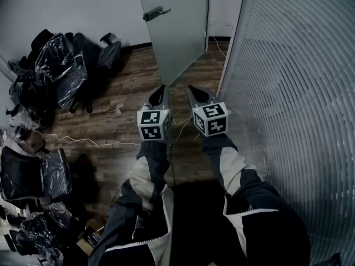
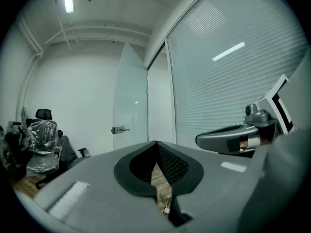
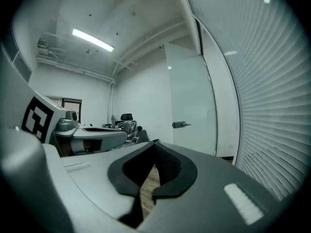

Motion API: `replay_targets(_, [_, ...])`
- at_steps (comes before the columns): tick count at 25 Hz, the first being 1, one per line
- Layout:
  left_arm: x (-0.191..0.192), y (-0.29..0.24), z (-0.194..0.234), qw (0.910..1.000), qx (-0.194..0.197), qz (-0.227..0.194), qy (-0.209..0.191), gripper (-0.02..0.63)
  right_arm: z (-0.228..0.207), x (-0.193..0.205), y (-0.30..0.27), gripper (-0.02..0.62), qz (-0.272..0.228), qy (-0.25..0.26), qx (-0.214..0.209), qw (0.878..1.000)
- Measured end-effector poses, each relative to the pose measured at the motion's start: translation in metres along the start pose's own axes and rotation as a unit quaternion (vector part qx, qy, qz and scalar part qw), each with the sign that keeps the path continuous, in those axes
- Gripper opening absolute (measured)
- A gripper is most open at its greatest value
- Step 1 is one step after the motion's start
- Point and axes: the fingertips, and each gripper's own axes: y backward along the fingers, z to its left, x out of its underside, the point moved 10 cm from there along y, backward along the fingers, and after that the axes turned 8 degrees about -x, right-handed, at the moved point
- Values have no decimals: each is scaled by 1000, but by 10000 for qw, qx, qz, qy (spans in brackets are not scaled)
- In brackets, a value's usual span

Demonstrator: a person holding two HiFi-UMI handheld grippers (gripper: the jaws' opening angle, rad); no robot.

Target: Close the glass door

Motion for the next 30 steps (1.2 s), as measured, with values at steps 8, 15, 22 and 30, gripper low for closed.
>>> replay_targets(8, [3,-5,8,10000,-4,-2,10,5,3,-4,-9,2,0,111,-59,9999])
replay_targets(15, [3,-4,11,10000,-52,34,0,5,4,0,-14,6,41,29,-184,9998])
replay_targets(22, [13,-20,30,9998,-116,140,-106,3,-2,8,-42,8,186,47,-291,9994])
replay_targets(30, [25,-77,92,9999,50,157,15,3,-8,7,-122,6,309,102,-148,9994])
